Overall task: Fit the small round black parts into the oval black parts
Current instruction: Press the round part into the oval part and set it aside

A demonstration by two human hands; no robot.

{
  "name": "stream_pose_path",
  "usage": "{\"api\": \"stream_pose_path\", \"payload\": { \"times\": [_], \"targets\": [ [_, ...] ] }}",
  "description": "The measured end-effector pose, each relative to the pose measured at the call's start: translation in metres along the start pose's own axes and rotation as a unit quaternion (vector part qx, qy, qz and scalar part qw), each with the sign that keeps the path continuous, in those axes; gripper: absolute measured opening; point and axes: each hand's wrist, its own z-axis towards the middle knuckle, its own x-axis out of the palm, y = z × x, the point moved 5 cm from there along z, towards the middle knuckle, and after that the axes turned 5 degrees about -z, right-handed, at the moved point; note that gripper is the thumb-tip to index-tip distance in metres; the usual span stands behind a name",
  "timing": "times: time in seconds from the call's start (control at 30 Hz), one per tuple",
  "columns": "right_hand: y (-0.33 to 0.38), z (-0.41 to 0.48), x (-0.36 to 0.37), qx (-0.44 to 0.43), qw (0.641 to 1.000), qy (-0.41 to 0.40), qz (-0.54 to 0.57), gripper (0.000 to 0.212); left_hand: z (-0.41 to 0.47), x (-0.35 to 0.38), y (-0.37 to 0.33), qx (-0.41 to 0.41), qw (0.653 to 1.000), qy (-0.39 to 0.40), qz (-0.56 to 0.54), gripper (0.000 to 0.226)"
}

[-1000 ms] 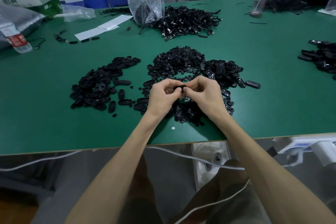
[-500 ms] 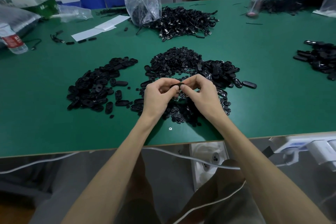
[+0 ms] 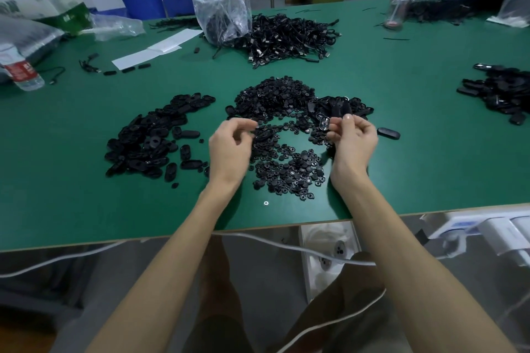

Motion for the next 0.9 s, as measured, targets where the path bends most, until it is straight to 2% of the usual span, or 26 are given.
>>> {"api": "stream_pose_path", "payload": {
  "times": [0.13,0.23,0.27,0.37,0.57,0.73,0.83,0.9],
  "targets": [
    [-0.003,0.001,0.002,0.003,1.0,-0.002,-0.011,0.026,0.017,-0.047,0.022,-0.057,0.988,-0.064,0.131,0.036],
    [-0.003,0.0,0.007,0.02,0.998,0.035,-0.041,0.063,0.03,-0.084,0.043,-0.106,0.951,-0.084,0.278,0.052],
    [-0.003,-0.001,0.007,0.02,0.998,0.04,-0.053,0.068,0.032,-0.094,0.05,-0.125,0.935,-0.08,0.322,0.054],
    [-0.003,-0.001,0.008,0.008,0.996,0.043,-0.079,0.062,0.033,-0.108,0.064,-0.15,0.909,-0.044,0.386,0.043],
    [-0.002,-0.009,0.016,-0.054,0.977,0.097,-0.185,0.041,0.035,-0.106,0.071,-0.133,0.896,-0.018,0.424,0.031],
    [-0.004,-0.022,0.036,-0.138,0.9,0.202,-0.36,0.039,0.039,-0.104,0.07,-0.114,0.895,-0.026,0.43,0.025],
    [-0.007,-0.024,0.042,-0.152,0.865,0.234,-0.418,0.041,0.038,-0.107,0.068,-0.109,0.908,-0.049,0.403,0.022],
    [-0.01,-0.024,0.045,-0.172,0.835,0.253,-0.457,0.041,0.035,-0.107,0.064,-0.077,0.917,-0.071,0.386,0.017]
  ]
}}
